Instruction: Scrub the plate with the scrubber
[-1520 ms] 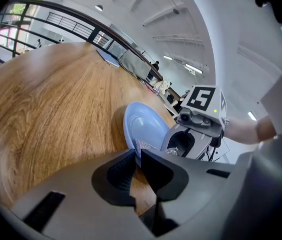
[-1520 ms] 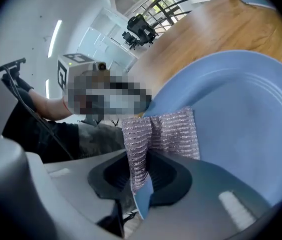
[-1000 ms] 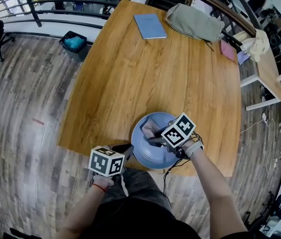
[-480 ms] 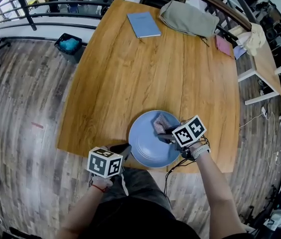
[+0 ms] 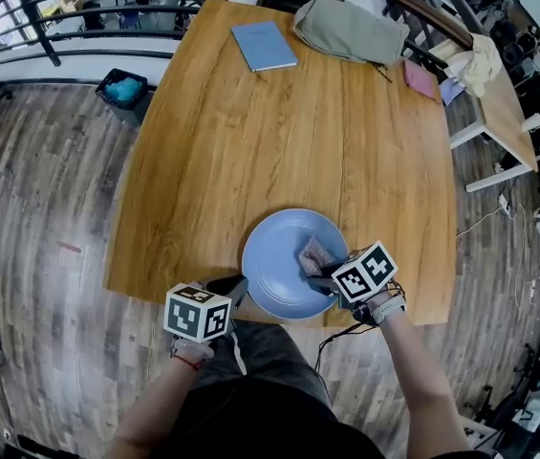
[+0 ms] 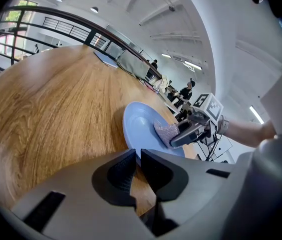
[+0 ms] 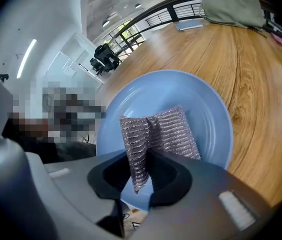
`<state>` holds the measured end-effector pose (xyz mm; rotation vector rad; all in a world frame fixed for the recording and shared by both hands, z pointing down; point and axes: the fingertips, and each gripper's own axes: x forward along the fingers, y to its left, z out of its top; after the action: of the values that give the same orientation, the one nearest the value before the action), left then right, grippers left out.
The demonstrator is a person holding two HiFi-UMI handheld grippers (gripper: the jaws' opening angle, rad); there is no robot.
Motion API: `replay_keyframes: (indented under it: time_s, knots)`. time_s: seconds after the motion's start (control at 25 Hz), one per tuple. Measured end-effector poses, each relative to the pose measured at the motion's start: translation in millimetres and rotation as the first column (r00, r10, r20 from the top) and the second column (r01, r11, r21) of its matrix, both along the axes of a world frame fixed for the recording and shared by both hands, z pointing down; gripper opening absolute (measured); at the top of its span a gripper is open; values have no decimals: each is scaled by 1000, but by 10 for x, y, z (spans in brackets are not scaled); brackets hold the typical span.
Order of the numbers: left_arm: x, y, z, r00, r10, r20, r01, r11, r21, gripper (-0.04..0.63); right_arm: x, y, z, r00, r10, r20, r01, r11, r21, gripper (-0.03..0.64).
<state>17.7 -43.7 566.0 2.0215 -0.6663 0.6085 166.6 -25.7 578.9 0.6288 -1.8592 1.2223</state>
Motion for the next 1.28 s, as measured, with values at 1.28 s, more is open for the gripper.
replay_keyframes:
  time_s: [1.28]
  knots:
    - [14, -19, -6, 1000, -19, 7, 19, 1000, -8, 28, -888, -366, -84, 954, -29, 298, 63, 992, -106, 87]
